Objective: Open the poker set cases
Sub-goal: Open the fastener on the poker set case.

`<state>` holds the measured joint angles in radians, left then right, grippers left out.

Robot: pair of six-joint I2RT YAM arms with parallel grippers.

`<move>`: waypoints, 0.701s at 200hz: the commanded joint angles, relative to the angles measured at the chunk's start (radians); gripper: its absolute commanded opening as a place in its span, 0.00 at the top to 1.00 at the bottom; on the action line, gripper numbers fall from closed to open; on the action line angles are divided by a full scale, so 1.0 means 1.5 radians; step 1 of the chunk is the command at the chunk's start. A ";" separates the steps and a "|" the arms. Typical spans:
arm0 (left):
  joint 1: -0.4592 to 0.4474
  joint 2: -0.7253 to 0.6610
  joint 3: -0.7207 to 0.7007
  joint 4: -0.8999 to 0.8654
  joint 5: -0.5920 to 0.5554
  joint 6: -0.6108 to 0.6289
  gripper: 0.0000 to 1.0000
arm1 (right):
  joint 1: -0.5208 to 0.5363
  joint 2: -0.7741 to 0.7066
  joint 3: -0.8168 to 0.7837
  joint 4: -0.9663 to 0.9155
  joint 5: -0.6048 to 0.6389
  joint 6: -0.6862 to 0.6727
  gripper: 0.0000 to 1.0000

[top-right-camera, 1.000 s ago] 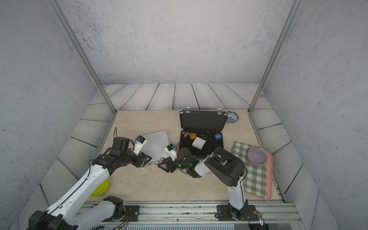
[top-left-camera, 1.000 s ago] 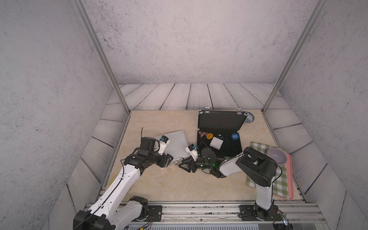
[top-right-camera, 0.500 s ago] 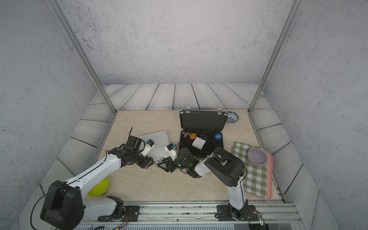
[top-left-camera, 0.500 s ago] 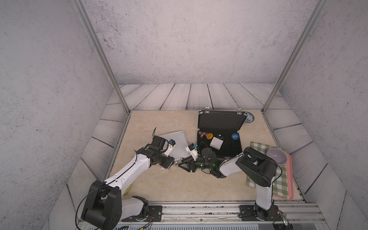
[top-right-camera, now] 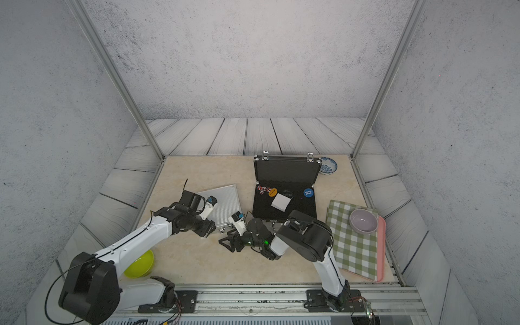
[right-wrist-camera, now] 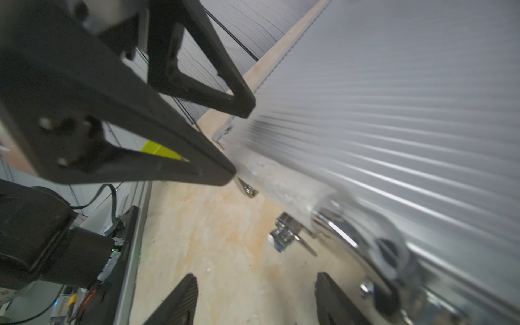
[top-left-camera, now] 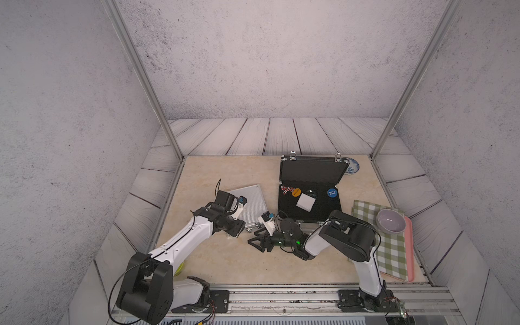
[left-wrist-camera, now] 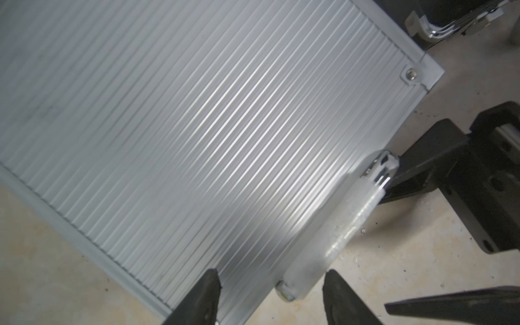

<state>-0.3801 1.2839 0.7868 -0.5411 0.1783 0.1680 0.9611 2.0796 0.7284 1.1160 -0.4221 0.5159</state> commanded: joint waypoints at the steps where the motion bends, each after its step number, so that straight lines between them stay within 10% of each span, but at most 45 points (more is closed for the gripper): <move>1: -0.004 0.008 0.019 -0.008 -0.007 -0.003 0.38 | -0.001 0.033 0.002 0.045 0.035 -0.005 0.31; 140: -0.004 0.018 0.026 -0.009 -0.009 -0.018 0.39 | 0.012 0.059 0.044 0.019 0.061 0.017 0.28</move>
<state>-0.3801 1.3045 0.7998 -0.5419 0.1673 0.1528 0.9733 2.1296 0.7750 1.1751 -0.3580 0.5289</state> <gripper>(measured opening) 0.607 0.717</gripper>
